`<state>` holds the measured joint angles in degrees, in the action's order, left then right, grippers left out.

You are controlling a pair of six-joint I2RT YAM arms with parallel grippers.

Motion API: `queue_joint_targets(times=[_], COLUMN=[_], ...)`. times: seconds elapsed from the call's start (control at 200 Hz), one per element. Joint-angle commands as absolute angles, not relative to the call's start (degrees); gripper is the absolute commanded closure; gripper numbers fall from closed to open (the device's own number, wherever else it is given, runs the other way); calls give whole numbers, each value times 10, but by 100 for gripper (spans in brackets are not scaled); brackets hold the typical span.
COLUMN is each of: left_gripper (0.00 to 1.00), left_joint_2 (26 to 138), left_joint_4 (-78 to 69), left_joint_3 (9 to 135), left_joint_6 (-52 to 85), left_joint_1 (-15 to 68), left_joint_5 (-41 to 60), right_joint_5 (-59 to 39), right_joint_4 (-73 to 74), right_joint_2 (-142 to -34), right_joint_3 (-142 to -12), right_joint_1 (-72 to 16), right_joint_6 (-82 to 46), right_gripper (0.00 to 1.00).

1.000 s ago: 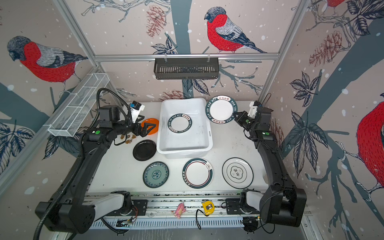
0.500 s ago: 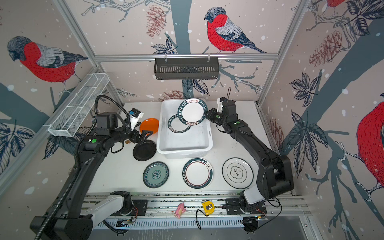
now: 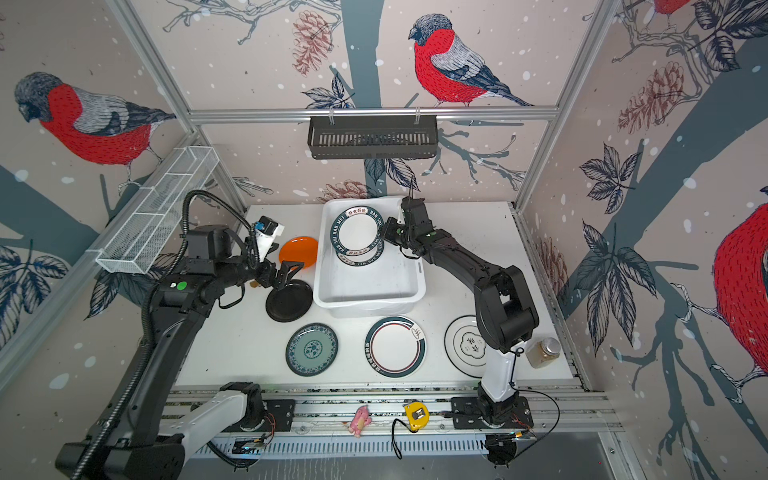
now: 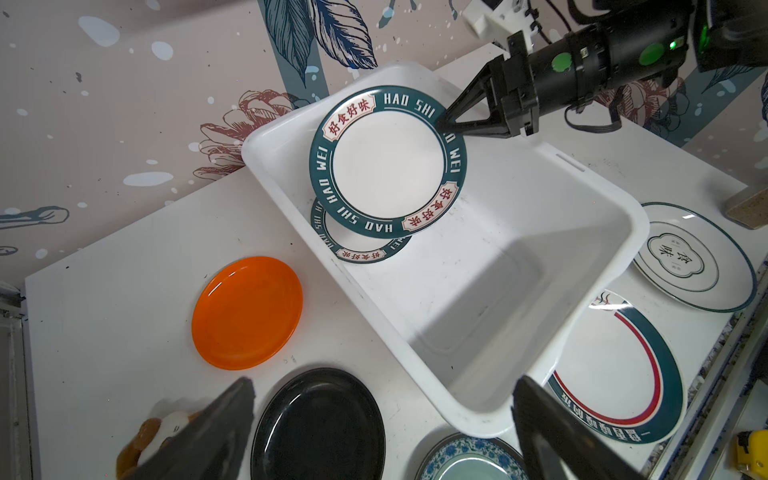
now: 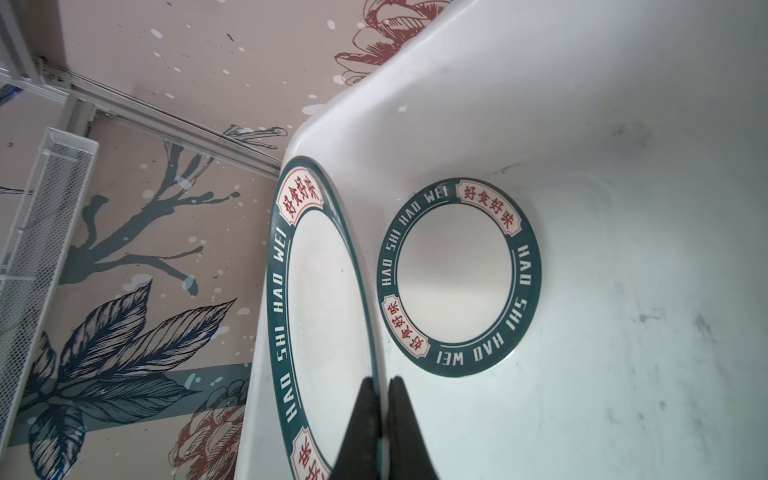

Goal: Place the plates into the plastic bin on the countertop
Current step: 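Lower the plate onto the plate in the bin and open the right gripper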

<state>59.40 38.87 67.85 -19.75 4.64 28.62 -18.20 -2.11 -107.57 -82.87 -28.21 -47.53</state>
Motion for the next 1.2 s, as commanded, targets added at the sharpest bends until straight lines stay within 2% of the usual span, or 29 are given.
queue_joint_targets(times=[0.0, 0.29, 0.54, 1.196], left_gripper=[3, 4, 4, 4], left_joint_2=[592, 593, 591, 589], left_joint_4=[393, 393, 393, 399], left_joint_3=[685, 683, 684, 681], left_joint_6=[-200, -202, -201, -206], left_joint_1=[47, 47, 47, 47], left_joint_5=[302, 306, 308, 307], right_joint_5=[-152, -140, -146, -139], right_joint_4=[-21, -75, -81, -79], right_joint_2=[-1092, -1168, -1200, -1218], right_joint_3=[-848, -928, -948, -947], right_joint_1=[-286, -293, -291, -282], right_joint_6=[-466, -447, -443, -447], right_gripper=[99, 99, 99, 98])
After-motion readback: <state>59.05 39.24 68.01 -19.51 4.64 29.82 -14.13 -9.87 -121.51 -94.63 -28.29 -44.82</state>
